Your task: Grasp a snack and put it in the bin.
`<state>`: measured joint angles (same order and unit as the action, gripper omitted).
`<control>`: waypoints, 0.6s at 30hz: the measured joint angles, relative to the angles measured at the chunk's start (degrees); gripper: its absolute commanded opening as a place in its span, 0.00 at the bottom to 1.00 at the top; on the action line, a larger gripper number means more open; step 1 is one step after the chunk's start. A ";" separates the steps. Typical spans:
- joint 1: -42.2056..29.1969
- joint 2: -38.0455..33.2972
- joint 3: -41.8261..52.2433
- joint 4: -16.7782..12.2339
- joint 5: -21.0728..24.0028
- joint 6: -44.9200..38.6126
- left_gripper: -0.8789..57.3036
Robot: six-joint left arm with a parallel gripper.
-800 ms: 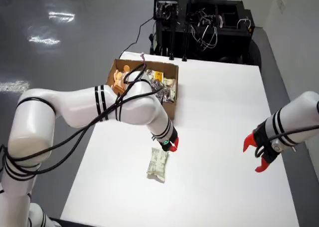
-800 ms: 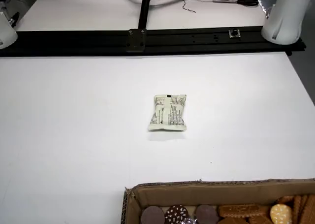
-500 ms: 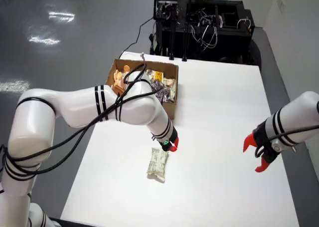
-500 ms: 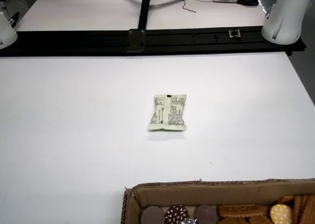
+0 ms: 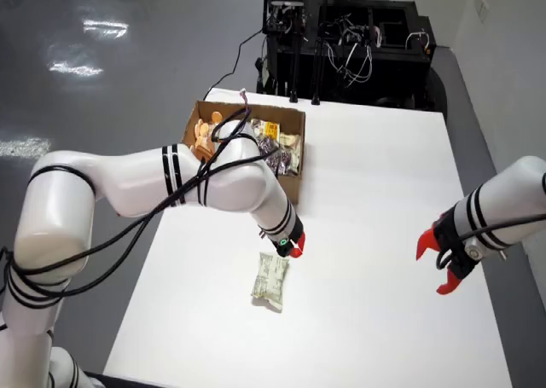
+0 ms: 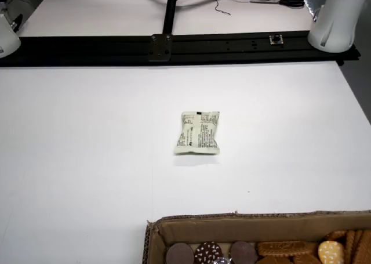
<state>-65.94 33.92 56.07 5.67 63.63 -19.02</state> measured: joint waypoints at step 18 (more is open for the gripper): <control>0.37 0.00 0.00 0.09 -0.01 0.50 0.01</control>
<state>-65.57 33.92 56.07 5.76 63.62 -18.53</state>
